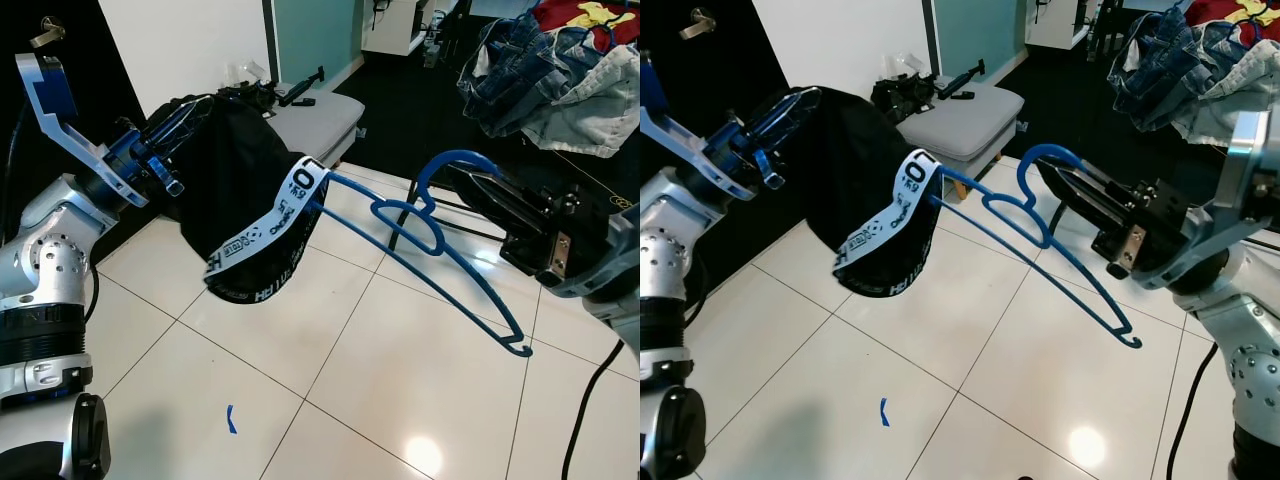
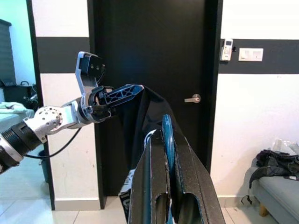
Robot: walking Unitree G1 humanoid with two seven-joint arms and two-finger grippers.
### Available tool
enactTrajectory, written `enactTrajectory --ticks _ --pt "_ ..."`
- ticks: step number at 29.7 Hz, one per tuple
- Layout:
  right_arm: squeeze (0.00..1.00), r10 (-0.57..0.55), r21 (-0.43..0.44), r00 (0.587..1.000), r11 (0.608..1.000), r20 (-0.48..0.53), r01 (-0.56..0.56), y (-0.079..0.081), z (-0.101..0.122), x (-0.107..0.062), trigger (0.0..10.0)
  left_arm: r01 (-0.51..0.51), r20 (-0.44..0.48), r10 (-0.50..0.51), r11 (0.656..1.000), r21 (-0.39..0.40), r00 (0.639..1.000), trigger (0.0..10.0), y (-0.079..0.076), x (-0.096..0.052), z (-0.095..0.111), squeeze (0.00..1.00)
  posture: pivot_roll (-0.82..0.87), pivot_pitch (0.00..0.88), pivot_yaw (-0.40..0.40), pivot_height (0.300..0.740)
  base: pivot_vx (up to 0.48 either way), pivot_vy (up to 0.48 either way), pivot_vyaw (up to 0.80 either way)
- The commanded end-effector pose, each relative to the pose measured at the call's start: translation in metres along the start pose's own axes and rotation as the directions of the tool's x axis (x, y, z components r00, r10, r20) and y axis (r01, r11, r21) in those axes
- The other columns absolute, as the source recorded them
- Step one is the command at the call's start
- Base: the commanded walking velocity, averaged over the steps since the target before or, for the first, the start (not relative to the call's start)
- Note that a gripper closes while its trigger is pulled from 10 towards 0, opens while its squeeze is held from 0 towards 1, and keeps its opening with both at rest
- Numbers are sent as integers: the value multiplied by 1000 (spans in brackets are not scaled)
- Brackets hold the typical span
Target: Hang hanger
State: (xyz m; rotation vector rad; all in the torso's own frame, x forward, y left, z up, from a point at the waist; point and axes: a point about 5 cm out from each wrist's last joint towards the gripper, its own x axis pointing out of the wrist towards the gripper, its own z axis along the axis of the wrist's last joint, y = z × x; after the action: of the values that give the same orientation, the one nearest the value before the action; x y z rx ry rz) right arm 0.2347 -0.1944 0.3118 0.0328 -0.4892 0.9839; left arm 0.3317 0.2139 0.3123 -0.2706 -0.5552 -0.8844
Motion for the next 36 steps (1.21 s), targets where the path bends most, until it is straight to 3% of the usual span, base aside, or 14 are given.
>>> enactTrajectory --ticks 1,7,9,12,17,24,36 --pt "0 13 -15 999 1000 30 -13 1 4 3 0 13 23 -13 1000 -5 1000 392 -3 2 3 0 8 122 62 740 0 0 0" --pt "0 5 -15 1000 1000 20 -5 0 1 5 0 4 59 -4 1000 -13 998 431 -4 6 9 0 9 121 61 740 0 0 0" --pt "0 2 -9 1000 1000 11 -2 0 -3 6 0 -2 111 4 1000 -21 994 549 -4 12 19 0 9 119 61 740 0 0 0" --pt "0 -6 -1 1000 1000 4 6 0 -8 8 0 21 206 -12 999 -39 978 471 -11 22 38 0 13 119 63 740 0 0 0" --pt "0 -15 0 1000 1000 11 15 -2 -8 9 0 113 260 -97 993 -46 961 863 -27 32 54 0 17 122 64 740 0 0 0" --pt "0 -22 -4 1000 1000 15 22 -3 -7 8 0 139 253 -122 989 -48 960 1216 -32 33 56 0 18 125 65 740 0 0 0" --pt "0 -26 -16 999 1000 24 26 -5 -5 8 0 177 272 -131 972 -152 953 1412 -42 35 50 0 21 123 60 740 0 0 0"
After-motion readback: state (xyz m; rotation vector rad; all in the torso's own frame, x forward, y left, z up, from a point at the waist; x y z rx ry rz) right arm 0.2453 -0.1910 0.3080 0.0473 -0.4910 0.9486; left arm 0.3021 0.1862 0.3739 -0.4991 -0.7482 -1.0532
